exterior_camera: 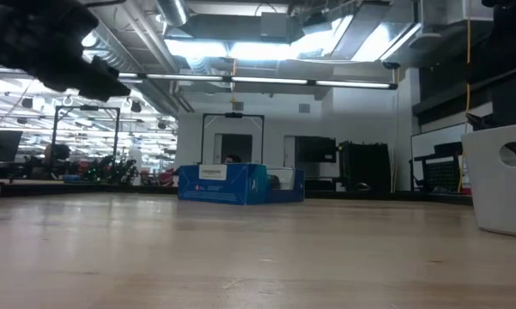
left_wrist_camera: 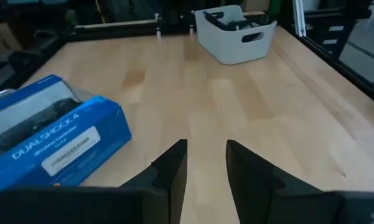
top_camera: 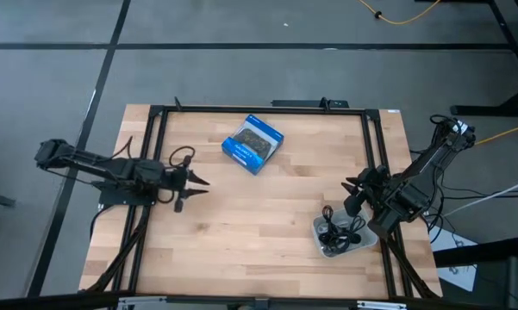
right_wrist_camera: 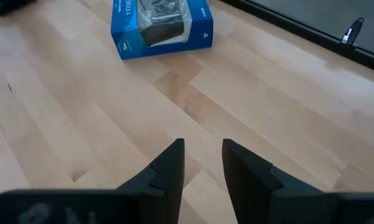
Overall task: Pick and place USB-C Cables
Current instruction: Put the black charger cable into the gray bin
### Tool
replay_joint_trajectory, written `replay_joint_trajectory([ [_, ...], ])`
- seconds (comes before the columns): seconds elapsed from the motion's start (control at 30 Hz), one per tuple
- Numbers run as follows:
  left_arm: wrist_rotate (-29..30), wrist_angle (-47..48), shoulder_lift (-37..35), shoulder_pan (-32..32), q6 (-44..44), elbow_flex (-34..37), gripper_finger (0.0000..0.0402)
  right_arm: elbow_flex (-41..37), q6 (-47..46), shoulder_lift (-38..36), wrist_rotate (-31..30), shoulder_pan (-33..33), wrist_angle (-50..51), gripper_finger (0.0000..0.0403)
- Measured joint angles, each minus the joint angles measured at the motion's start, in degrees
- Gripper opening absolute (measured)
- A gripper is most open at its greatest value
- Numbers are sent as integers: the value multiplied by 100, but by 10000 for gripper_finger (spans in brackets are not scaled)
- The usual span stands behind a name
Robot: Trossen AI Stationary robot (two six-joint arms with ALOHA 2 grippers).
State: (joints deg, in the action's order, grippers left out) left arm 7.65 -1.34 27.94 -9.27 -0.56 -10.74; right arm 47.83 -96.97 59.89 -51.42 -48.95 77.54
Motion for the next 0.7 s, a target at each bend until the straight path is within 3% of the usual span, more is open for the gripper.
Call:
replay_joint_trajectory([
  [0.23,-195,-479,-967,174,-400,659,103,0,0,1,-40,2,0,112],
  [0.53,-288,-579,-1659,370,-373,1030,103,0,0,1,-685,3,-170,112],
  [0.63,-289,-570,-1721,371,-475,1030,103,-24,208,0,-709,72,-602,112],
  [0.7,-289,-565,-1720,371,-496,1030,103,-137,861,-2,-738,212,-1347,112],
])
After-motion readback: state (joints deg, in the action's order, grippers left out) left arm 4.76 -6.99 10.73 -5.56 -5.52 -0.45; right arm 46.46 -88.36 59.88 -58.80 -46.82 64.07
